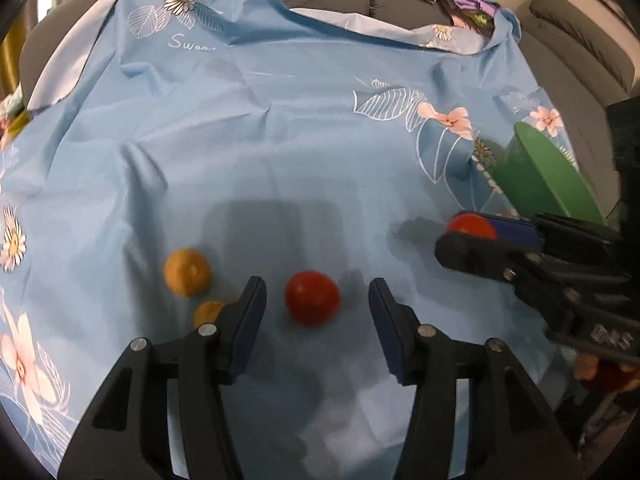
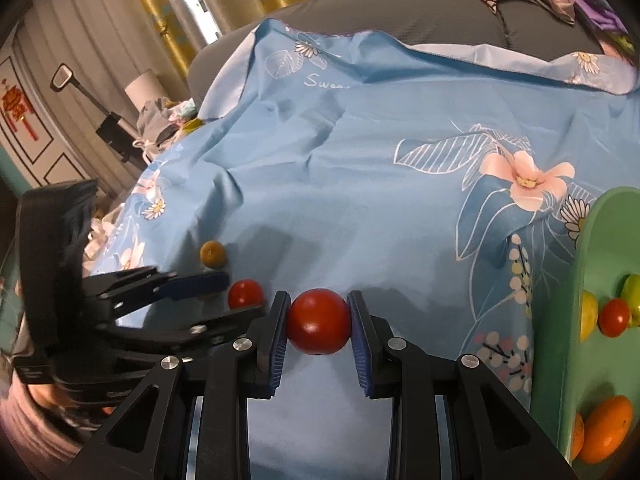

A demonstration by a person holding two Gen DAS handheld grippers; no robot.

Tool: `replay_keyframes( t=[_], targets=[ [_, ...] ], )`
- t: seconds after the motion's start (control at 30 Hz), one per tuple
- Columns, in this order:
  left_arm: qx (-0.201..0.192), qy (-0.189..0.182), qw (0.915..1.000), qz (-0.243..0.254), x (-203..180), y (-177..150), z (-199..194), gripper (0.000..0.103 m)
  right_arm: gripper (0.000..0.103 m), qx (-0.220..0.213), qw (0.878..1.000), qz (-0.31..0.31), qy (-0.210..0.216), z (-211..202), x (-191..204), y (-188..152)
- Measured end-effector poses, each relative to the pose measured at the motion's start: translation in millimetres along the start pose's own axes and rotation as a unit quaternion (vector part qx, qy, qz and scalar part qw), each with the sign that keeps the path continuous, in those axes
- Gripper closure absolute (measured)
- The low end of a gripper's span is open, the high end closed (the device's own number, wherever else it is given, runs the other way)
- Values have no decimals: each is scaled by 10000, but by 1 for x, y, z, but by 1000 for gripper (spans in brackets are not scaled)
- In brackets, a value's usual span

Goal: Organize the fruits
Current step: 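Grasp a red cherry tomato with the left tool while the right tool grasps another, then carry both cherry tomatoes over the green bowl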

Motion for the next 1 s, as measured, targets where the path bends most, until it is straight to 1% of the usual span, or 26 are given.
replay_keyframes(
  t=[0.03,0.07,0.1,0.13,0.2,0.33,0.53,0.8,1.0],
  targets=[
    [34,61,10000,53,-2,1,2,57,72,-12,10000,-11,10,-1,1,0],
    [74,112,9999,93,-3,1,5,70,72,-27,10000,-17,24,-2,1,0],
    [131,176,9997,131,-4,0,8,75,72,-39,10000,-17,31,-3,1,0],
    [186,253,9994,169,-5,-2,11,75,72,-59,10000,-16,40,-5,1,0],
    [131,305,9992,221,-5,-4,9,74,72,-92,9999,-13,67,-7,1,-1],
    [163,267,9995,45,1,-4,6,75,72,-155,9998,24,101,-12,0,-3],
    [-70,124,9999,24,-11,-2,-20,75,72,-327,9993,51,157,-32,1,-7],
    [-394,-145,9989,229,-53,7,-56,75,72,-729,9970,190,171,-75,-10,-16],
    [-581,-366,9960,569,-97,24,-69,75,72,-1064,9937,354,47,-110,-28,-23]
  ],
)
Point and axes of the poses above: each gripper's, at about its wrist camera, not at the fingertips, and z roughly the way its jaws point, x to its left, y to its top, the point moved 2 cm from there along z, roughly the way its jaws point, and after that the axes turned 1 degree about z, right-handed, at the moved point
